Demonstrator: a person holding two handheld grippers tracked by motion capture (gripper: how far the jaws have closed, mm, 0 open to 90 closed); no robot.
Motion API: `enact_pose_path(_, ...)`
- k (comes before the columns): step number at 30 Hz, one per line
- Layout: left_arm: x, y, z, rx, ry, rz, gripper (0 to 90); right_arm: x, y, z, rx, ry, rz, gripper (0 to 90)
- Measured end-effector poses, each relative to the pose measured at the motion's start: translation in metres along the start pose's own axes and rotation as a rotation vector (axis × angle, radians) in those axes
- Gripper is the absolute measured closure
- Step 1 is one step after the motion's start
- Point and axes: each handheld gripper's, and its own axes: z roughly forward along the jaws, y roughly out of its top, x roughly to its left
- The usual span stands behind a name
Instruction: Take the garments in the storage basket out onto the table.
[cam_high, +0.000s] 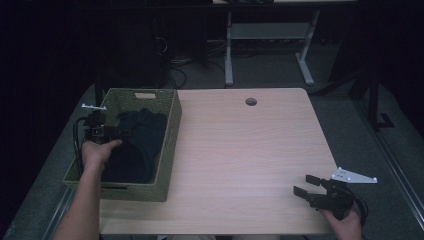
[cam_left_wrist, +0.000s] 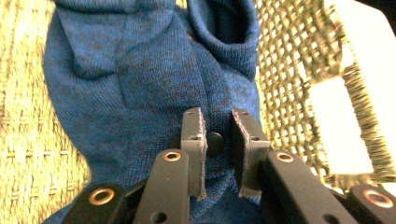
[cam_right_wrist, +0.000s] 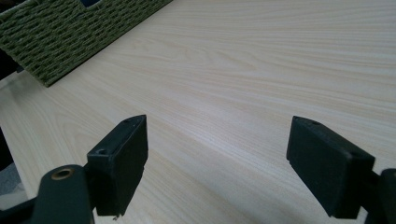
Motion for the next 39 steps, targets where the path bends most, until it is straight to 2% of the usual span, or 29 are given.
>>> enact_pose_path(9,-0.003,-0.002,-0.018,-0.087,-0.091,-0.014,76.8,0.001,0.000,0.000,-0.001,-0.003,0.000,20.3)
enact_pose_path(16,0.003,-0.003,-0.031,-0.149,-0.157,-0.061,76.8,0.001,0.000,0.001,0.000,-0.005,0.000,20.3)
enact_pose_path(23,0.004,0.000,-0.043,-0.198,-0.183,-0.077,76.8,0.001,0.000,0.000,-0.003,-0.009,0.002,20.2)
enact_pose_path(28,0.001,0.004,-0.051,-0.215,-0.183,-0.064,76.8,0.001,0.000,0.000,-0.006,-0.007,0.002,20.2)
enact_pose_path(35,-0.005,0.010,-0.061,-0.262,-0.210,-0.069,76.8,0.001,0.001,0.002,-0.003,-0.006,0.000,20.2)
enact_pose_path(39,-0.010,0.015,-0.069,-0.279,-0.218,-0.050,76.8,0.001,0.001,0.001,-0.005,-0.007,0.001,20.2)
